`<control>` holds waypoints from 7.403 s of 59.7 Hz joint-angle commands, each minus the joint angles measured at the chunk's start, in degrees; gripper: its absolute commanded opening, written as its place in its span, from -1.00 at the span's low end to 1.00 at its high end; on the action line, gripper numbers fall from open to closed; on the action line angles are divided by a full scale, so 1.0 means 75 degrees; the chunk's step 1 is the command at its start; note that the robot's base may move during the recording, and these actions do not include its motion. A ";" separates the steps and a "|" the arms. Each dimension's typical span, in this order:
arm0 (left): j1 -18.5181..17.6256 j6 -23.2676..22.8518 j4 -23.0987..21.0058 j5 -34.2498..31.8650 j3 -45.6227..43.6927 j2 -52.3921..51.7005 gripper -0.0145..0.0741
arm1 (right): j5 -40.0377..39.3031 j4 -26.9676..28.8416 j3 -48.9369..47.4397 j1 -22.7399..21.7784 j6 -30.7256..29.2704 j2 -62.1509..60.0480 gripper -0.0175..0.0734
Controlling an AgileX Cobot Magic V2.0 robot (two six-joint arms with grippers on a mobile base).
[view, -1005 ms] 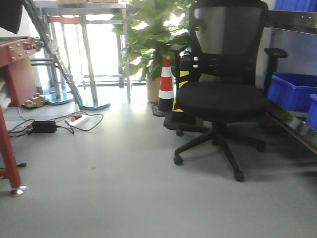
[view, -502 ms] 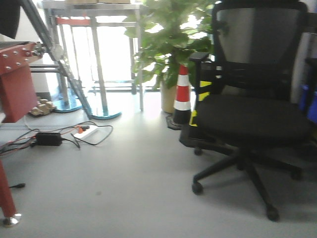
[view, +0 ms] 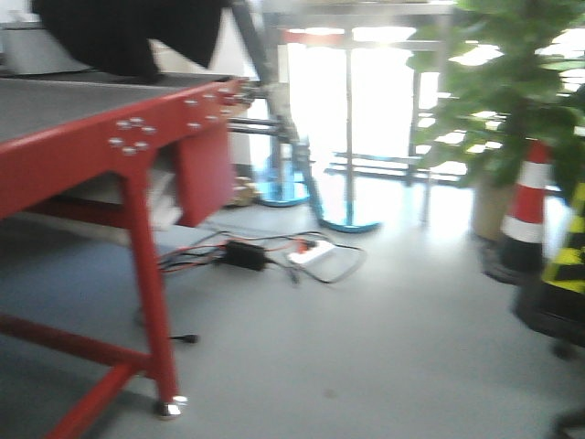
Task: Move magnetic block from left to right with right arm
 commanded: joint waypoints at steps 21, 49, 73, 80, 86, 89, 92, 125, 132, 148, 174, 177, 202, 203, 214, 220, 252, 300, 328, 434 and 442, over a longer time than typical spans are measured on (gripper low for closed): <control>-0.0021 -0.0033 0.0000 -0.0686 0.0079 -0.0111 -0.94 | -0.0647 -0.0099 -0.0210 -0.0027 -0.0074 0.0062 -0.35; -0.0021 -0.0033 0.0000 -0.0686 0.0079 -0.0111 -0.94 | -0.0647 -0.0099 -0.0210 -0.0027 -0.0074 0.0062 -0.35; -0.0021 -0.0033 0.0000 -0.0686 0.0079 -0.0111 -0.94 | -0.0647 -0.0099 -0.0210 -0.0027 -0.0074 0.0062 -0.35; -0.0021 -0.0033 0.0000 -0.0686 0.0079 -0.0111 -0.94 | -0.0647 -0.0099 -0.0210 -0.0027 -0.0074 0.0062 -0.35; -0.0021 -0.0033 0.0000 -0.0686 0.0079 -0.0111 -0.94 | -0.0647 -0.0099 -0.0210 -0.0027 -0.0074 0.0062 -0.35; -0.0021 -0.0033 0.0000 -0.0686 0.0079 -0.0111 -0.94 | -0.0647 -0.0099 -0.0210 -0.0027 -0.0074 0.0062 -0.35; -0.0021 -0.0033 0.0000 -0.0686 0.0079 -0.0111 -0.94 | -0.0647 -0.0099 -0.0210 -0.0027 -0.0074 0.0062 -0.35; -0.0021 -0.0033 0.0000 -0.0686 0.0079 -0.0111 -0.94 | -0.0647 -0.0099 -0.0210 -0.0027 -0.0074 0.0062 -0.35; -0.0021 -0.0033 0.0000 -0.0686 0.0079 -0.0111 -0.94 | -0.0647 -0.0099 -0.0210 -0.0027 -0.0074 0.0062 -0.35; -0.0021 -0.0033 0.0000 -0.0686 0.0079 -0.0111 -0.94 | -0.0682 -0.0099 -0.0210 -0.0027 -0.0074 0.0062 -0.35; -0.0021 -0.0033 0.0000 -0.0686 0.0079 -0.0111 -0.94 | -0.1086 0.0246 -0.0238 -0.0027 -0.0074 0.0156 -0.35; -0.0021 -0.0033 0.0000 -0.0686 0.0079 -0.0111 -0.94 | -0.1061 0.0427 -0.0326 -0.0027 -0.0074 0.0375 -0.35; -0.0021 -0.0033 0.0000 -0.0686 0.0079 -0.0111 -0.93 | -0.0314 0.1737 -0.2601 0.0885 -0.1738 0.4515 -0.35; -0.0021 -0.0033 0.0000 -0.0686 0.0079 -0.0111 -0.94 | -0.0262 0.1737 -0.2726 0.0962 -0.1738 0.4745 -0.35; -0.0021 -0.0033 0.0000 -0.0686 0.0079 -0.0111 -0.93 | 0.0016 0.1723 -0.3625 0.1380 -0.1738 0.6697 -0.35; -0.0021 -0.0033 0.0000 -0.0686 0.0079 -0.0111 -0.94 | 0.0074 0.1782 -0.3989 0.1398 -0.1731 0.7499 -0.35; -0.0021 -0.0033 0.0000 -0.0686 0.0079 -0.0111 -0.94 | -0.0044 0.1775 -0.4659 0.1398 -0.1731 1.0401 -0.35; -0.0021 -0.0033 0.0000 -0.0686 0.0079 -0.0111 -0.93 | 0.0463 0.1775 -0.4963 0.1378 -0.1731 1.0740 0.68; -0.0021 -0.0033 0.0000 -0.0686 0.0079 -0.0111 -0.94 | -0.0023 0.1775 -0.3900 0.1374 -0.1584 0.7927 -0.44; -0.0021 -0.0033 0.0000 -0.0686 0.0079 -0.0111 -0.94 | -0.2756 0.1481 0.2276 0.0059 -0.1617 -0.1056 -0.53; -0.0021 -0.0033 0.0000 -0.0686 0.0079 -0.0111 -0.94 | -0.3279 0.1386 0.2545 -0.1322 -0.1634 -0.1064 -0.53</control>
